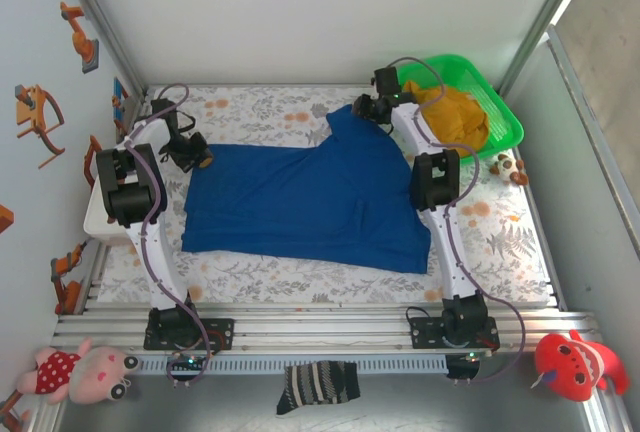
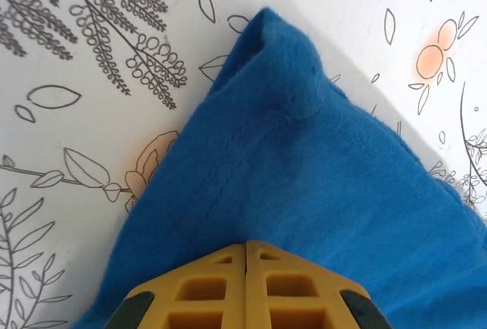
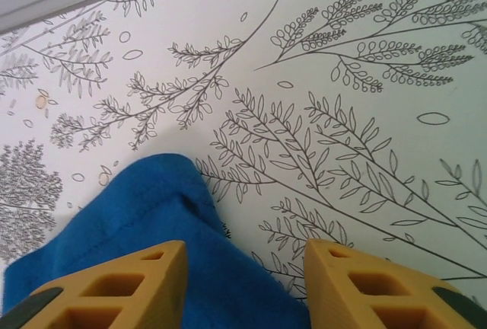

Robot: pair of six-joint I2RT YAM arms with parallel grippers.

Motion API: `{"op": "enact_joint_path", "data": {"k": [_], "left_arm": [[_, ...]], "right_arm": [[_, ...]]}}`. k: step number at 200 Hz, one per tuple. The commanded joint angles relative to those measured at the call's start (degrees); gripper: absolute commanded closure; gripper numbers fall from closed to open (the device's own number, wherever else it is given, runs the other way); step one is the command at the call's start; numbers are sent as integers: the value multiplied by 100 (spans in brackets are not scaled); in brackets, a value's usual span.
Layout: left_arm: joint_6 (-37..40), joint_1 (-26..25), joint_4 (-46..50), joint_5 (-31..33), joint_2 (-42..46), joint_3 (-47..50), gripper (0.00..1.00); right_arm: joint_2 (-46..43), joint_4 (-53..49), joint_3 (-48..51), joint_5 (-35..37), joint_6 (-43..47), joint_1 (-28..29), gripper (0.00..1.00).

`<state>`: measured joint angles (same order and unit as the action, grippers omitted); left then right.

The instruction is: Fold the inside-out t-shirt

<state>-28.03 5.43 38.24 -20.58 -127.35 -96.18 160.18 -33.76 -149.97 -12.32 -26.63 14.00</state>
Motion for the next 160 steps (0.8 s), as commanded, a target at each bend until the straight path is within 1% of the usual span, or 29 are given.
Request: {"op": "enact_joint_path", "data": {"k": [1, 16, 31, 54, 85, 115, 136, 141, 150, 160], "left_arm": [[-87, 26, 11, -121, 223, 5, 100], [-85, 50, 12, -149, 203, -36, 100], [-85, 102, 30, -165, 218, -62, 100], [-86, 234, 35, -210, 261, -101, 100], [-86, 409, -51, -392, 294, -177, 100], [-161, 492, -386, -698, 420, -168, 100], [-164, 494, -442, -713, 433, -270, 100], [-164, 494, -438, -694, 422, -304, 93], [-141, 481, -431, -648, 398, -361, 75], [-63, 440, -424, -531, 345, -434, 63]], "right_arm": [[146, -37, 36, -442, -61, 38, 59], [130, -39, 68, -609, -44, 36, 66], [89, -36, 115, -745, -35, 38, 76], [-53, 16, 236, -843, 6, 41, 100], [-467, 211, 520, -816, -64, -67, 100], [-1121, 800, 1129, -1018, -499, -292, 100], [-1335, 948, 1203, -1146, -705, -388, 100], [-1332, 942, 1172, -1170, -740, -401, 100], [-1321, 910, 1131, -1193, -759, -407, 100], [-1306, 913, 1126, -1215, -783, -412, 100]]}}
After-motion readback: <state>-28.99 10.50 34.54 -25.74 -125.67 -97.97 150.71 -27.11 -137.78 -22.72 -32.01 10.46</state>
